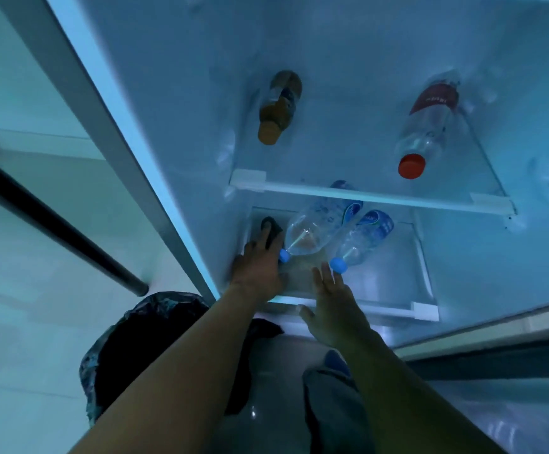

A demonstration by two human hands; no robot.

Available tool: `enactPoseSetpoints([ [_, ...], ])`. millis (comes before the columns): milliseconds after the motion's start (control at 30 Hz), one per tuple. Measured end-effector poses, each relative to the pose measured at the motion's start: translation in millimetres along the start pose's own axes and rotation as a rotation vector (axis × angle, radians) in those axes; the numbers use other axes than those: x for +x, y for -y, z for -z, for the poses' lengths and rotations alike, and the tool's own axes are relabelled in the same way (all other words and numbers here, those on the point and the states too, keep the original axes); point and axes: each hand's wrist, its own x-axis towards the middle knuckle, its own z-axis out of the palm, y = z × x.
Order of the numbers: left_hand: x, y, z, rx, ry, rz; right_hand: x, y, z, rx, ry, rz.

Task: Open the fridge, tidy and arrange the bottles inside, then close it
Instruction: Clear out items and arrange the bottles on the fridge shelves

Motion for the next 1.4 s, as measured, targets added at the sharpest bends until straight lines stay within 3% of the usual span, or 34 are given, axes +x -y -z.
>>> enactPoseSetpoints([
  [300,7.9,-4.4,-0.8,0.001,-0.15,0.133,-2.8,-1.5,-2.0,-0.024,0.04,-0.004],
  [500,-28.0,-5.9,-16.4,0.044,-0.171,0.09,-0.1,-11.4,2.2,0.019,0.074,-0.014],
  [567,-41.7,-0.7,-15.4,0.034,-0.113,0.091,3.3,-9.9,4.6,0.011,0.094,-0.016],
  [733,-71.8,24.8,3.0,-0.296,0.172,-0.076,7.3,0.5,10.5,0.02,0.115,-0.109],
  [967,-126.5,98.4,20.2,-0.288,0.392,0.131,0.4,22.3,6.5,0.01,0.14,-0.176],
  [1100,-145.1,126.8,17.5,-0.235,0.395,0.277,-8.9,35.6,-0.2,-0.006,0.204,-0.161],
  [1400,-145.8,121.8,-1.8,-0.179,0.311,0.329,-10.8,38.7,0.5,-0.005,0.283,-0.168],
])
